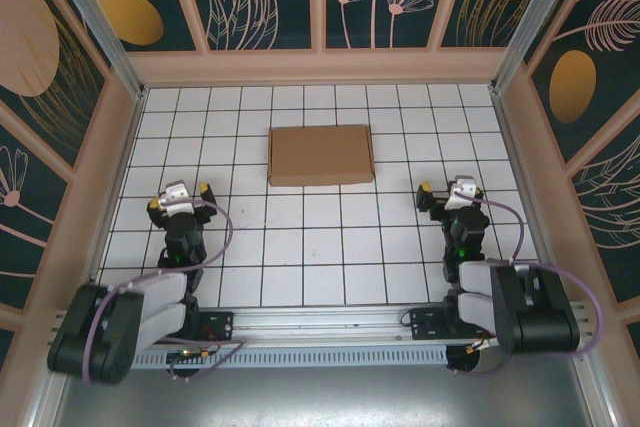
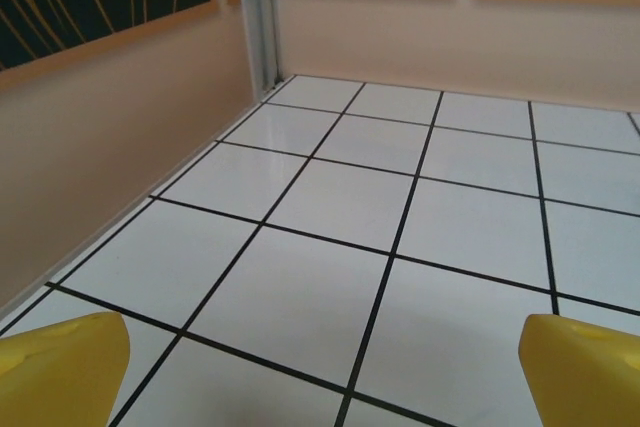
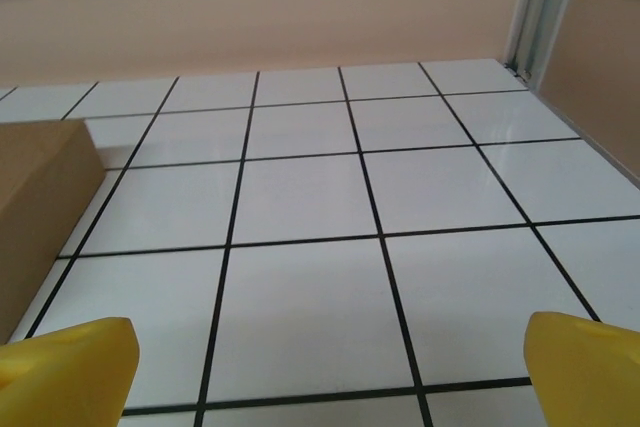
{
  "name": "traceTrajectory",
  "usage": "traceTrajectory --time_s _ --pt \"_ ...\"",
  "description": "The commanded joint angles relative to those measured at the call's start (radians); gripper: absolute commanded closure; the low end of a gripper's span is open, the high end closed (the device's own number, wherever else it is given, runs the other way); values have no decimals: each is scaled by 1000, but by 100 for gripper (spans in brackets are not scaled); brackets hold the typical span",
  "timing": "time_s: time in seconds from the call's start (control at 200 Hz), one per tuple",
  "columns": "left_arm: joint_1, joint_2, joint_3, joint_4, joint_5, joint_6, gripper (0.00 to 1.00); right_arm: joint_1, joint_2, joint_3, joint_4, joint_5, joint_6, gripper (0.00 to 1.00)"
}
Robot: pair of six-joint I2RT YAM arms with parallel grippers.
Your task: Fold the paper box
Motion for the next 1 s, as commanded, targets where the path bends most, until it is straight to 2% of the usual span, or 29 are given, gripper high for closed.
traceTrajectory --time_s 0.0,0.075,0.14,0.165,0.195,0.24,0.275,0.315,0.36,0.996 --pt "33 124 102 188 97 43 1 -21 139 34 324 -39 20 1" --pt "74 209 112 268 248 94 1 -32 254 26 450 -24 31 1" --pt "120 335 105 387 301 56 1 -53 366 22 582 -39 50 1" --pt "142 371 115 439 322 40 1 -60 350 37 528 -39 57 1" --pt "158 361 141 365 342 24 1 -71 313 75 398 -73 67 1" --pt "163 348 211 204 339 21 1 -84 316 130 304 -112 71 1" --pt "166 357 199 243 344 18 1 -94 330 168 264 -140 73 1" --pt "168 356 208 222 346 19 1 -97 316 213 140 -135 76 1" --pt "169 357 207 228 348 18 1 -91 325 205 180 -124 73 1" --pt "173 348 195 242 355 19 1 -87 321 202 176 -116 71 1"
